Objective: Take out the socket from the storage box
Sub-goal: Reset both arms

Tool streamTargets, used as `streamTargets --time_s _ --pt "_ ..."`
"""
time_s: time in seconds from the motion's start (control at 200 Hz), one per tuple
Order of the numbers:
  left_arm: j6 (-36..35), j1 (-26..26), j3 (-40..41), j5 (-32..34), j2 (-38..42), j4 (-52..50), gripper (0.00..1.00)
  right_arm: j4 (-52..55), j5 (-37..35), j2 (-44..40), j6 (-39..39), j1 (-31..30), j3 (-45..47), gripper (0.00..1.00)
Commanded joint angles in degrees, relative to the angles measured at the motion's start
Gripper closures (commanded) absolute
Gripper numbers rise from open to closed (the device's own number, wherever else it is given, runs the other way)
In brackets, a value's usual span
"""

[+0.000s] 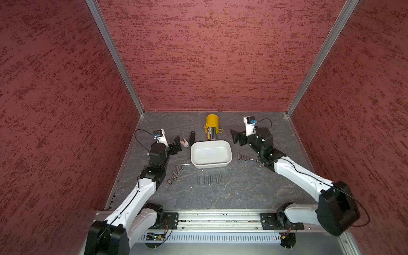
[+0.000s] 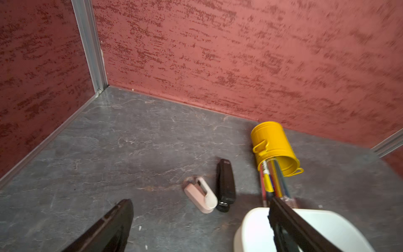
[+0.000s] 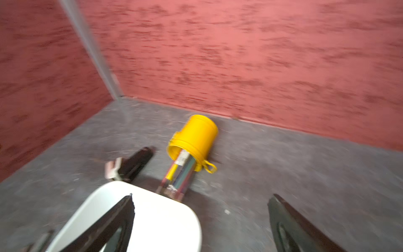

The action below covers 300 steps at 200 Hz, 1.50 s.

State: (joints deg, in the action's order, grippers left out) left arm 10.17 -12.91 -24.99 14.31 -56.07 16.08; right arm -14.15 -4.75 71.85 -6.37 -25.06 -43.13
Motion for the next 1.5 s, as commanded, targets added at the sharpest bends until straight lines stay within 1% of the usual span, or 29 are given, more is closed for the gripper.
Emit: streamTargets --time_s 0.0,0.06,0.125,0.145,0.21,0.281,0.316,0.341,0.371,0.426,0.471,0.516,0.546,0.601,0.641,0.696,0.726,0.782,0.837,0.892,0.907,0.937,0.967,0.982,1.027,1.067,1.112,1.147,1.498 --pt "-6.58 0.06 4.63 8.82 -0.50 17.23 0.00 -0.40 -16.02 -5.96 -5.05 3.48 7.43 0.02" --pt "-8.19 1.55 7.17 4.36 0.38 17.91 0.00 -0.07 -19.25 -8.08 -6.08 5.14 11.54 0.02" --pt "-8.17 3.82 8.75 3.70 0.12 17.43 0.00 -1.87 -23.30 -8.75 -6.14 6.12 15.23 0.02" --pt "-7.81 4.99 8.97 2.73 -0.02 16.70 0.00 0.47 -24.73 -9.25 -7.22 6.48 14.80 0.02" --pt "-6.51 9.28 9.91 -1.57 -1.26 14.70 0.00 -1.79 -25.89 -10.03 -3.80 6.90 15.98 0.02" --pt "-5.04 12.44 12.18 -5.75 -4.10 18.68 0.00 -8.71 -27.77 -9.20 2.38 6.98 17.85 0.02" --pt "-5.66 13.15 12.28 -6.80 -6.33 21.57 0.00 -13.99 -28.71 -7.07 6.68 7.24 19.19 0.02" --pt "-5.89 13.17 11.31 -6.91 -7.24 20.74 0.00 -18.30 -29.87 -5.02 9.59 7.46 20.23 0.02" --pt "-7.22 13.26 10.51 -7.55 -8.43 20.23 0.00 -22.44 -31.43 -2.17 10.60 8.15 21.60 0.02" --pt "-9.95 13.41 10.50 -7.62 -11.77 26.03 0.00 -28.89 -31.33 2.29 11.71 9.36 23.48 0.02" --pt "-10.24 13.78 8.93 -7.42 -14.38 26.74 0.00 -34.72 -32.54 5.78 13.62 9.84 24.37 0.02" --pt "-10.24 14.66 7.40 -8.81 -16.83 27.21 0.00 -40.07 -30.42 7.64 15.23 9.98 25.15 0.02" --pt "-10.33 14.98 6.63 -9.65 -18.52 28.14 0.00 -45.00 -28.60 9.34 15.45 10.70 25.98 0.02" --pt "-8.65 15.95 5.03 -11.08 -20.08 27.14 0.00 -48.44 -27.22 12.73 11.15 12.65 26.41 0.02" --pt "-7.32 16.90 4.89 -12.88 -21.18 27.85 0.00 -52.40 -26.35 15.55 11.91 13.48 26.30 0.02" --pt "-6.06 18.64 6.63 -17.34 -26.06 36.13 0.00 -44.76 -20.79 13.33 11.14 13.90 24.85 0.02" --pt "-6.97 18.42 7.95 -18.89 -28.81 40.99 0.00 -44.61 -18.42 13.90 11.68 14.48 24.45 0.03" --pt "-9.68 15.93 9.47 -16.99 -33.33 49.73 0.00 -44.77 -17.83 14.33 11.20 15.15 24.24 0.02" --pt "-11.35 14.44 7.26 -16.95 -30.58 41.46 0.00 -43.40 -13.78 13.91 9.35 17.33 24.29 0.02" --pt "-13.19 13.44 5.12 -17.41 -32.52 40.94 0.00 -43.36 -7.03 15.92 6.82 20.57 24.68 0.02" --pt "-13.28 13.36 4.27 -17.64 -32.15 38.40 0.00 -46.12 -6.41 17.88 6.82 21.25 24.54 0.02" --pt "-12.14 14.54 3.46 -19.15 -31.44 34.90 0.00 -48.79 -6.52 18.35 7.11 21.58 24.21 0.02" --pt "-11.41 15.35 3.32 -19.68 -32.39 36.53 0.00 -40.07 -5.92 15.96 6.07 21.64 22.58 0.02" --pt "-11.16 15.61 3.12 -19.97 -32.13 35.68 0.00 -38.30 -6.06 16.08 5.92 21.71 21.77 0.02" --pt "-11.00 15.72 3.03 -19.86 -31.94 34.87 0.00 -42.58 -6.15 17.85 6.49 21.77 22.10 0.02" --pt "-11.14 15.55 2.95 -19.84 -31.93 35.08 0.00 -38.86 -6.00 16.81 5.65 22.05 21.46 0.02" --pt "-11.15 15.55 3.11 -19.79 -32.01 35.23 0.00 -41.46 -6.03 17.56 6.10 22.16 21.83 0.02" --pt "-11.17 15.52 3.07 -19.74 -31.99 35.24 0.00 -39.77 -5.88 17.03 5.89 22.16 21.61 0.01" --pt "-11.34 15.19 3.13 -19.05 -31.93 35.48 0.00 -41.18 -6.05 17.16 6.11 22.16 22.05 0.02"
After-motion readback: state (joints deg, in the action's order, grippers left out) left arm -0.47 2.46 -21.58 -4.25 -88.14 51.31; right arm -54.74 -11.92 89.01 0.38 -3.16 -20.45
